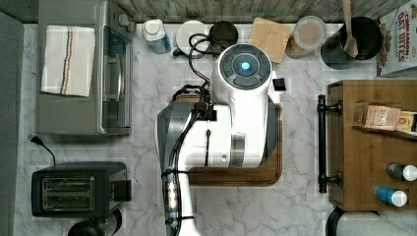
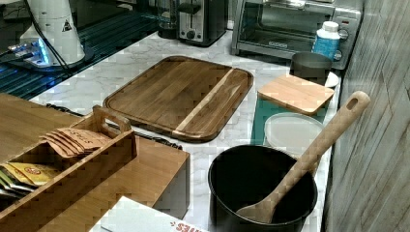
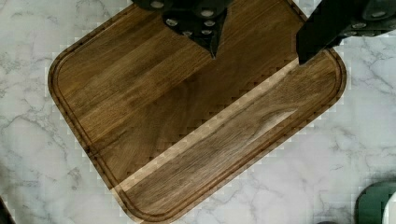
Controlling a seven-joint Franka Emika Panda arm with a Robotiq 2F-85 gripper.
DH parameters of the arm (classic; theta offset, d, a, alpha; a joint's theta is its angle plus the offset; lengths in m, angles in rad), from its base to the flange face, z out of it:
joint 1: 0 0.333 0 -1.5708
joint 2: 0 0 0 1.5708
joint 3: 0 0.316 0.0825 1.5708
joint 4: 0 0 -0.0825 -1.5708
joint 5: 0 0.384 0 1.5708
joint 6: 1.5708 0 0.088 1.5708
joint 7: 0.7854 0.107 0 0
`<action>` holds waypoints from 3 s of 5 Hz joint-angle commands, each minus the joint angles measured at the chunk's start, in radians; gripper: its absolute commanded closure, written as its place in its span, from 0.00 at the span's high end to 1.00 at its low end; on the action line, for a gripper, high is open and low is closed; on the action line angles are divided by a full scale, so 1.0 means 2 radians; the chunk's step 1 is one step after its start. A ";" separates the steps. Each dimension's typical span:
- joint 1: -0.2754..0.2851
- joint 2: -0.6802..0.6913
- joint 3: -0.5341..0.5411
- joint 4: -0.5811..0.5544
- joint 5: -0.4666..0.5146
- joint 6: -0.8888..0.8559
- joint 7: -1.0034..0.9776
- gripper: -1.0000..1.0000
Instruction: Open the drawer.
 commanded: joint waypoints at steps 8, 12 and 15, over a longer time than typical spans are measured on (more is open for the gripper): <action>-0.068 -0.043 -0.123 -0.206 -0.063 0.280 -0.416 1.00; -0.098 -0.014 -0.146 -0.250 -0.112 0.391 -0.460 1.00; -0.115 0.041 -0.158 -0.248 -0.160 0.439 -0.448 1.00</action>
